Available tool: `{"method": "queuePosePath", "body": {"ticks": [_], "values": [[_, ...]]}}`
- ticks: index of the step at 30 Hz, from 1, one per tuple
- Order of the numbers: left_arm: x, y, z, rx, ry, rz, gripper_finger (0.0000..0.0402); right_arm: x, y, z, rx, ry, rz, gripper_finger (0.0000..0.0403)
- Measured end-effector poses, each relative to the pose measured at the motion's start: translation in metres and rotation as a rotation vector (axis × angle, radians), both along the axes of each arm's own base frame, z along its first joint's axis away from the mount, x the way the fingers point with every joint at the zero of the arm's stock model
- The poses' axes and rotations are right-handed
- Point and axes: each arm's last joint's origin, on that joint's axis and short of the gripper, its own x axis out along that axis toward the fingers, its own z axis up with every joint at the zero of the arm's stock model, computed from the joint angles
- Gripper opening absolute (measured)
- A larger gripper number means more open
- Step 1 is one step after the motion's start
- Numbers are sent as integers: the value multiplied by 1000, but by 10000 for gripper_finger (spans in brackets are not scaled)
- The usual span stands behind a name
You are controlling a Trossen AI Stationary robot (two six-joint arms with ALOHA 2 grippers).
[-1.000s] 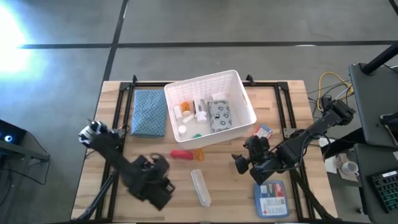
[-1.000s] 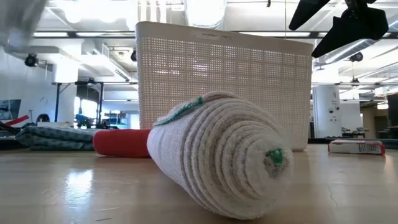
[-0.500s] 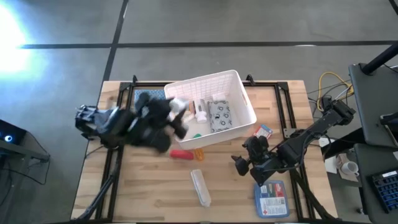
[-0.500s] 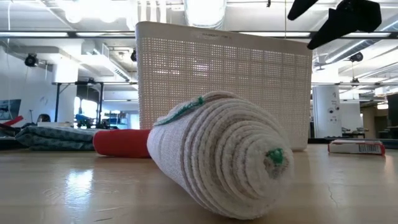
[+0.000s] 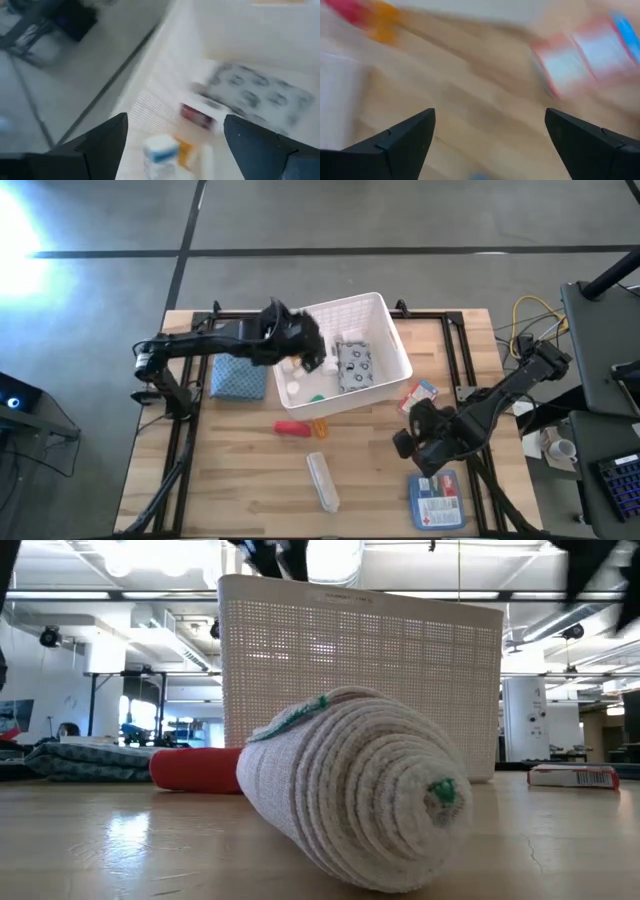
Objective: Pick & place medical supplies in basket/bin
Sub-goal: Put the medicine kit into the white bin
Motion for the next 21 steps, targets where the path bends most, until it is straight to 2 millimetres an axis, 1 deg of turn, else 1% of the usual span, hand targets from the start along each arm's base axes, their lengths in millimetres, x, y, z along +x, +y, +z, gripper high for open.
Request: {"method": "queuePosePath", "body": {"ticks": [2, 5, 7, 10, 13, 16, 18, 21], "values": [[-11, -20, 5, -32, -4, -75, 308, -10, 0, -4, 88, 137, -60, 365], [-29, -56, 11, -108, -52, -196, 308, -19, 7, -13, 244, 314, -29, 365], [-41, -79, 11, -160, -100, -243, 308, -21, 16, -19, 337, 349, 47, 365], [-57, -111, 6, -240, -165, -294, 309, -18, 31, -30, 454, 304, 210, 365], [-70, -139, -3, -334, -248, -340, 309, -21, 40, -42, 504, 281, 286, 365], [-72, -161, -21, -461, -335, -381, 309, -34, 45, -55, 559, 382, 251, 365], [-70, -173, -35, -535, -399, -386, 309, -45, 52, -57, 578, 417, 228, 365], [-66, -187, -54, -620, -498, -388, 309, -61, 64, -52, 604, 415, 184, 365]]}}
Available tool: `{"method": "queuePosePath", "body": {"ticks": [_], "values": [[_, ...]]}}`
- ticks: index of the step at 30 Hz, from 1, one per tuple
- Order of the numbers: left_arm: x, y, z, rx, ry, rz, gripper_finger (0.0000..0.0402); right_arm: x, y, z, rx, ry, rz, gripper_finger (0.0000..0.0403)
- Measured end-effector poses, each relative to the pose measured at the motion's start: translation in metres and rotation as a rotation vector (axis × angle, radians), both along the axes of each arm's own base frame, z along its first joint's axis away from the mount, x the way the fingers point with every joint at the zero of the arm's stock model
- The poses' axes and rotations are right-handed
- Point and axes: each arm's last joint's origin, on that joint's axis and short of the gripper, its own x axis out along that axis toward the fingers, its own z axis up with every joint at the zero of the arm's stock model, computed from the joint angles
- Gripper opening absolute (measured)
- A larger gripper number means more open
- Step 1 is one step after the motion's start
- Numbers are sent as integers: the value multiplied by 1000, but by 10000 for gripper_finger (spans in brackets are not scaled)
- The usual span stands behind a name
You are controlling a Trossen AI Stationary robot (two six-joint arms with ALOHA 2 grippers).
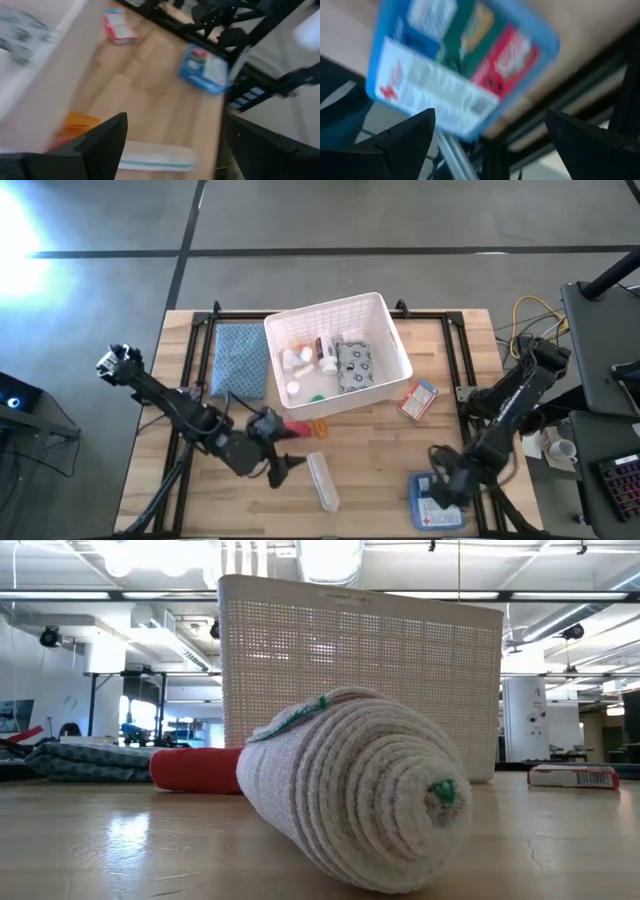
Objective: Pick & place medical supplies in basket/bin
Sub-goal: Put the medicine kit into the white bin
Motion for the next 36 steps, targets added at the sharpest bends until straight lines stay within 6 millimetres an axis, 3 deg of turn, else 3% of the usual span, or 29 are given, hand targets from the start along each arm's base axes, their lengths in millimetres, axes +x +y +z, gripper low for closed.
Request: {"method": "queuePosePath", "body": {"ticks": [4, 8, 13, 19, 23, 28, 31, 36], "values": [[5, -10, -23, -112, -74, 12, 309, -22, 20, 7, 35, 20, 29, 365], [6, -12, -37, -153, -117, 9, 309, -38, 38, 0, 38, -9, 204, 364], [6, -13, -41, -166, -136, 9, 309, -37, 54, -23, 13, -58, 492, 346], [7, -15, -31, -185, -162, 3, 308, -31, 64, -58, 23, 55, 695, 312], [7, -16, -27, -189, -167, -2, 308, -16, 62, -68, 66, 106, 715, 295], [5, -15, -38, -194, -140, 12, 308, 22, 42, -69, -88, -66, 594, 283], [4, -14, -54, -218, -98, 41, 308, 46, 29, -60, -125, -181, 511, 281], [3, -14, -99, -297, 20, 123, 308, 64, 10, -53, -206, -261, 463, 286]]}}
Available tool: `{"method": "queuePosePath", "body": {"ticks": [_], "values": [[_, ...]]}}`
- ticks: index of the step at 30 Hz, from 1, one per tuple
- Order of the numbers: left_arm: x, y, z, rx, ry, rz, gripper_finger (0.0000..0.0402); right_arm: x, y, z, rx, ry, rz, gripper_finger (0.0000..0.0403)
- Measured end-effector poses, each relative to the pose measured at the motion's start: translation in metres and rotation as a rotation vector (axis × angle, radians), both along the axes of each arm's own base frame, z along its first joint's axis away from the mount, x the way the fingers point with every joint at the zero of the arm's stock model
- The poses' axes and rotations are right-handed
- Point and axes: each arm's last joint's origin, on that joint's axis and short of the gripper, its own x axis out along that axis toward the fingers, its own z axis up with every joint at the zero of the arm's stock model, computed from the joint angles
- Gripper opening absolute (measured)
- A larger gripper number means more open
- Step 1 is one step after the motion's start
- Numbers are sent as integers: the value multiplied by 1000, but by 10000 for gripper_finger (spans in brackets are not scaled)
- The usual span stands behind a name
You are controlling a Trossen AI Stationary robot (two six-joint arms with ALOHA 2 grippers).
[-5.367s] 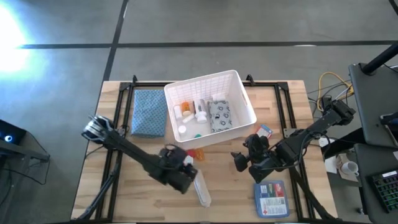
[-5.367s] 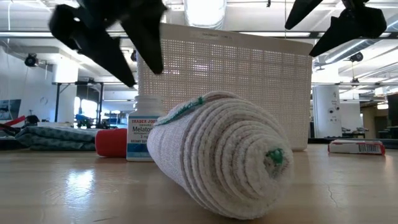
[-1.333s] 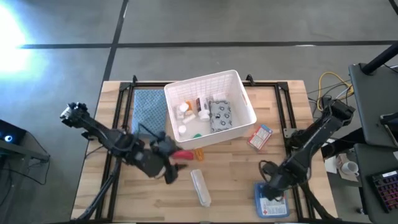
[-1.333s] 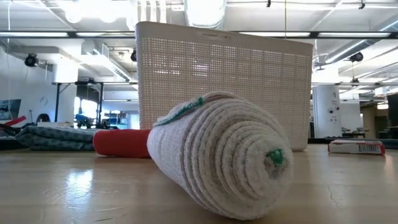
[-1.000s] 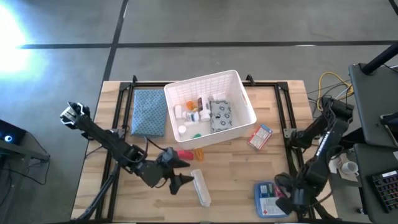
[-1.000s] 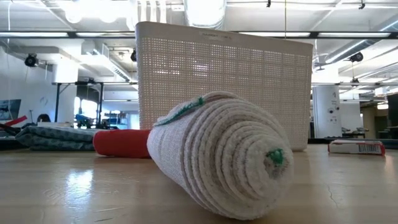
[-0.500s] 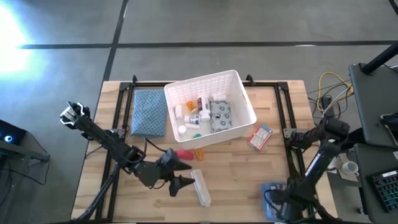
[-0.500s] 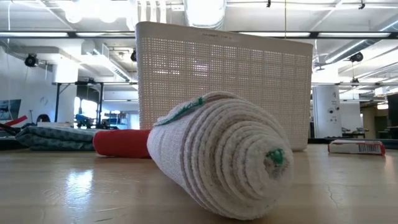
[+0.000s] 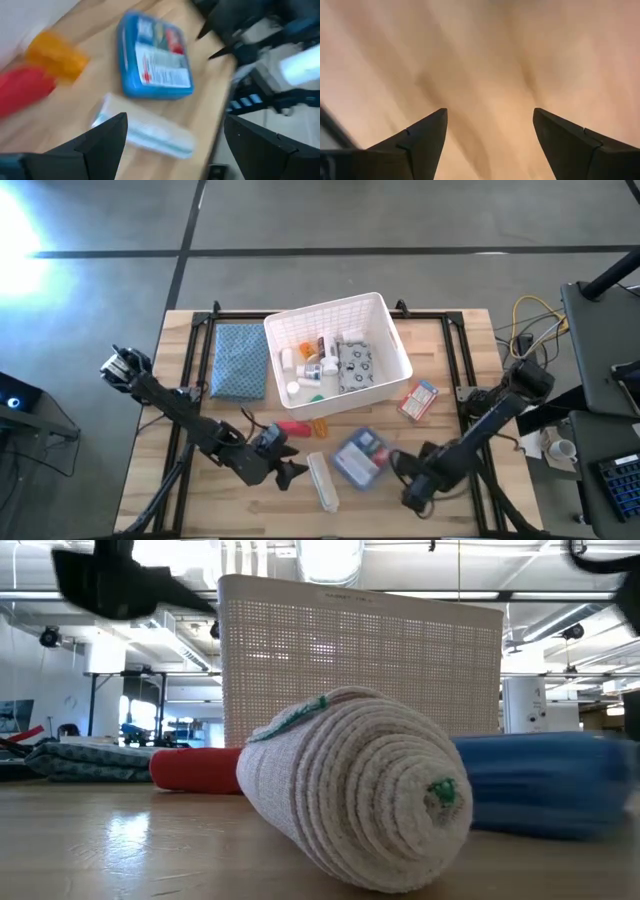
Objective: Pick & place medical supplies in basket/bin
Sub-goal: Put the medicine kit into the white bin
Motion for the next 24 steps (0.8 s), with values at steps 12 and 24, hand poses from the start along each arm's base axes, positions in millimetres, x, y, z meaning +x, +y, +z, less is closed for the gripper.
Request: {"method": "queuePosePath", "body": {"ticks": [12, 24], "values": [[94, -6, 11, 333, 49, -146, 308, -2, -2, -19, 71, -234, -346, 288], [162, -5, -32, 518, 546, -432, 308, -34, -47, -46, 110, -626, -990, 296]]}}
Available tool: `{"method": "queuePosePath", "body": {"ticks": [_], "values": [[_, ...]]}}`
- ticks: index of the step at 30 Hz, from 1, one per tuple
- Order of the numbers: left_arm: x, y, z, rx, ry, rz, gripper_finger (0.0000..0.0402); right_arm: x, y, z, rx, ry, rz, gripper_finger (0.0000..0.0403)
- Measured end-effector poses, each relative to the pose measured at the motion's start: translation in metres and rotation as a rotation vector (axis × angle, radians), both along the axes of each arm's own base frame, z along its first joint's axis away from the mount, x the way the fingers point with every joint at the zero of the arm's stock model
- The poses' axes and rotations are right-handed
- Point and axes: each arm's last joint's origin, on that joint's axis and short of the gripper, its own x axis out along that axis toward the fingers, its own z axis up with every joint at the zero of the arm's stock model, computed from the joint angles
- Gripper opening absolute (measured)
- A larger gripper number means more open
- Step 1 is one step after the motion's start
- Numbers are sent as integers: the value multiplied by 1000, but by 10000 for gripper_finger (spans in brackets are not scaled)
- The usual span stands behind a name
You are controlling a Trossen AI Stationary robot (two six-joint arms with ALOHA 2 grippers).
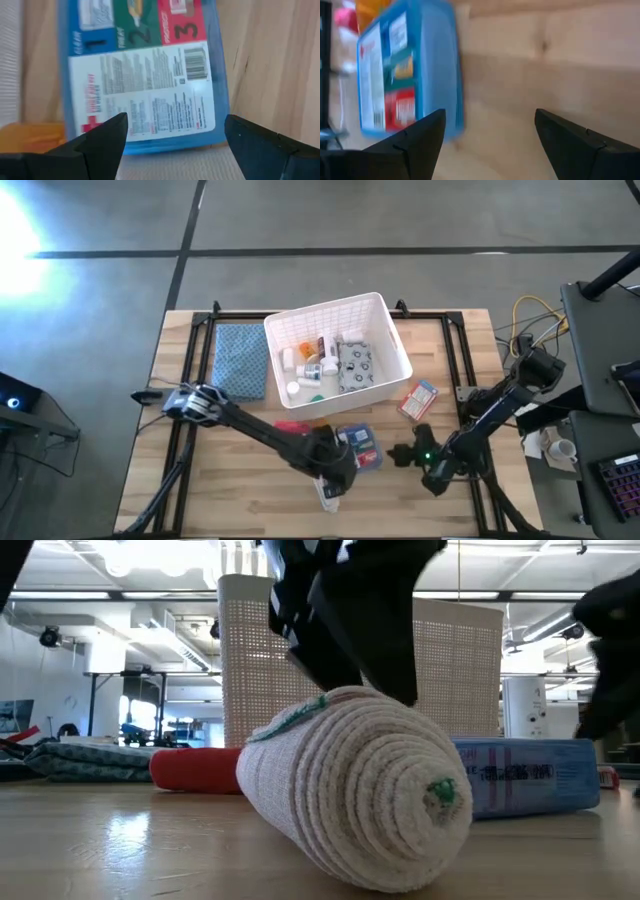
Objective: Pick & place medical supplies in basket/bin
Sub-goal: Put the medicine kit into the white bin
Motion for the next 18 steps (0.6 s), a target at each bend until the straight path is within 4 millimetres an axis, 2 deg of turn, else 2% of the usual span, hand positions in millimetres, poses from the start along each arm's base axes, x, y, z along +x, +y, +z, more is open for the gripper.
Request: {"method": "queuePosePath", "body": {"ticks": [7, 18], "values": [[-5, 4, -18, -70, 82, 19, 308, 12, -15, -12, 37, -124, -26, 314], [-13, 6, -41, -78, 118, 37, 308, 41, -31, -19, 36, -159, 104, 318]]}}
